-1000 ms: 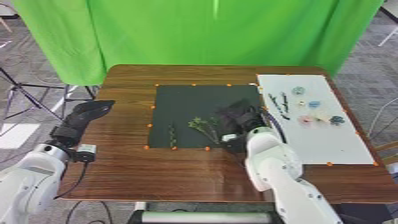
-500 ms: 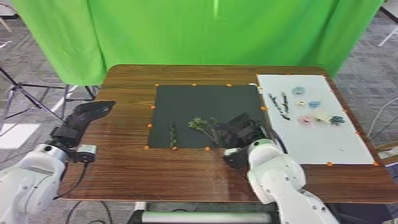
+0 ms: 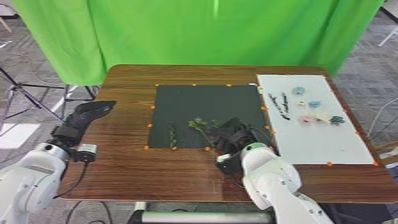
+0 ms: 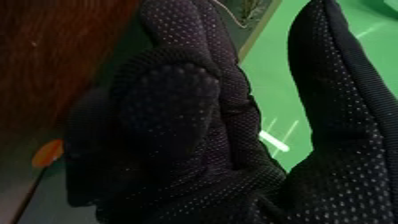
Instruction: Arrange flowers
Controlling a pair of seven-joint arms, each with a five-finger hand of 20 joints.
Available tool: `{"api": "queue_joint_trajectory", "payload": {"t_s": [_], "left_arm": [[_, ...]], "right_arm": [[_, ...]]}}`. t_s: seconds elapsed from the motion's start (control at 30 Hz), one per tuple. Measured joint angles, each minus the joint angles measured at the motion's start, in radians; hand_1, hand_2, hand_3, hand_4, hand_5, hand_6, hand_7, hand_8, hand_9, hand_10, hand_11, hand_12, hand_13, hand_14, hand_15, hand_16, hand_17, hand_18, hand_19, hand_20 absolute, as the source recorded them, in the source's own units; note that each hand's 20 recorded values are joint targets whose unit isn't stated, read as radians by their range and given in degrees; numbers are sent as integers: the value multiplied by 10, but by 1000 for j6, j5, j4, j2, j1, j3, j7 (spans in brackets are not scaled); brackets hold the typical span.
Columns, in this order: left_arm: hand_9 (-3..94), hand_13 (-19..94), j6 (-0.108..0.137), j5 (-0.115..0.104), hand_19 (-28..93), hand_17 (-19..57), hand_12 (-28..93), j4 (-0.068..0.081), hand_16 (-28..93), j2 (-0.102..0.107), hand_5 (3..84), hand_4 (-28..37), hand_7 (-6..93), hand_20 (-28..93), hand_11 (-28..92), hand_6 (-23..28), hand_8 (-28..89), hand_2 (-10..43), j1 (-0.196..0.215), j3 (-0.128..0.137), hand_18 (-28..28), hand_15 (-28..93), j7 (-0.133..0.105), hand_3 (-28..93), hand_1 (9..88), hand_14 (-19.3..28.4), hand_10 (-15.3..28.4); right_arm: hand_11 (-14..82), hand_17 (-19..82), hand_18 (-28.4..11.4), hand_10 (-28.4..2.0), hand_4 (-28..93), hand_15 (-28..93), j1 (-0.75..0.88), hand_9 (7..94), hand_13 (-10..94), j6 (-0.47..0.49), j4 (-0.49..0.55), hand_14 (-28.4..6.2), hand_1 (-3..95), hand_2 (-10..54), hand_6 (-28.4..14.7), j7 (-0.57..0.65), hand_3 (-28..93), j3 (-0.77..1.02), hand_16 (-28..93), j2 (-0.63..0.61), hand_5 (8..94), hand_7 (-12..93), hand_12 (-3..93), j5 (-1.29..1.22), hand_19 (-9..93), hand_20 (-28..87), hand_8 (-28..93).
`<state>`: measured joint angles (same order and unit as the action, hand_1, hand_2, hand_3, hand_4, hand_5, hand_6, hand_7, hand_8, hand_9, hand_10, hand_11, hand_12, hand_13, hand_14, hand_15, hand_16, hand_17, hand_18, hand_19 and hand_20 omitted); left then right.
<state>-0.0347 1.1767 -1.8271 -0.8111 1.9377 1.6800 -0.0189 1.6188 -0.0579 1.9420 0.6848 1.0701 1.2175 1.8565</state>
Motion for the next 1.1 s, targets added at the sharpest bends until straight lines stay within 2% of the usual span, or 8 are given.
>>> {"api": "queue_joint_trajectory", "payload": {"t_s": [0.63, 0.77, 0.83, 0.9, 0.97, 1.0, 1.07, 1.1], "left_arm": [[328, 250, -18, 0, 23, 6, 106, 5, -4, -5, 389, -194, 100, 107, 141, 55, -58, 7, -8, 0, 87, 52, 9, 632, 279, 138, 121], [328, 250, -21, 0, 23, 6, 106, 6, -3, -8, 389, -194, 99, 107, 141, 55, -59, 8, -9, 0, 86, 53, 11, 630, 279, 138, 121], [328, 251, -23, 0, 23, 6, 107, 6, -3, -9, 390, -194, 99, 107, 142, 55, -59, 8, -9, 1, 86, 53, 14, 630, 279, 139, 121], [331, 252, -24, 0, 23, 6, 107, 6, -3, -11, 390, -194, 100, 107, 143, 55, -58, 9, -8, 4, 87, 53, 16, 629, 279, 140, 122], [333, 252, -25, 0, 22, 6, 106, 6, -3, -14, 391, -195, 100, 107, 144, 56, -58, 9, -7, 6, 86, 53, 19, 629, 279, 139, 123], [333, 252, -26, 1, 22, 6, 106, 6, -3, -15, 392, -194, 100, 107, 144, 56, -58, 9, -7, 7, 87, 53, 21, 630, 278, 139, 123], [334, 252, -31, 5, 23, 5, 106, 6, -3, -17, 392, -195, 100, 107, 145, 56, -59, 9, -8, 6, 87, 53, 25, 629, 278, 139, 123], [334, 252, -35, 9, 23, 5, 106, 6, -3, -18, 393, -195, 101, 107, 145, 56, -58, 10, -9, 3, 87, 53, 28, 629, 279, 139, 123]], "right_arm": [[274, 756, -54, -148, -87, 530, 3, 937, 937, 14, 9, -36, 343, -80, -62, -29, 575, 21, 202, 7, 753, 357, 223, -75, 837, 361, -101], [280, 745, -56, -146, -87, 529, 19, 933, 937, -63, 43, -34, 331, -81, -59, -57, 579, 47, 205, 3, 748, 353, 225, -87, 853, 362, -102], [271, 720, -63, -148, -86, 501, 20, 906, 937, -145, 64, -37, 325, -83, -53, -73, 584, 60, 238, -6, 725, 331, 228, -75, 873, 361, -99], [213, 673, -85, -166, -91, 448, 9, 809, 923, -223, 70, -48, 325, -92, -44, -77, 594, 60, 317, -23, 664, 267, 230, -9, 904, 371, -85], [167, 645, -98, -180, -94, 453, -21, 725, 888, -277, 54, -63, 329, -95, -37, -72, 595, 46, 334, -50, 627, 220, 230, 128, 915, 366, -76], [153, 639, -100, -183, -95, 455, -46, 704, 878, -285, 34, -66, 330, -95, -38, -65, 595, 34, 331, -67, 618, 202, 230, 212, 916, 364, -69], [96, 621, -107, -192, -98, 458, -110, 602, 853, -277, -27, -72, 329, -95, -38, -49, 593, 7, 323, -100, 562, 151, 215, 344, 911, 358, -62], [85, 621, -107, -191, -99, 459, -145, 586, 852, -259, -62, -71, 329, -95, -36, -41, 591, -3, 319, -114, 554, 138, 212, 379, 910, 355, -59]]}}
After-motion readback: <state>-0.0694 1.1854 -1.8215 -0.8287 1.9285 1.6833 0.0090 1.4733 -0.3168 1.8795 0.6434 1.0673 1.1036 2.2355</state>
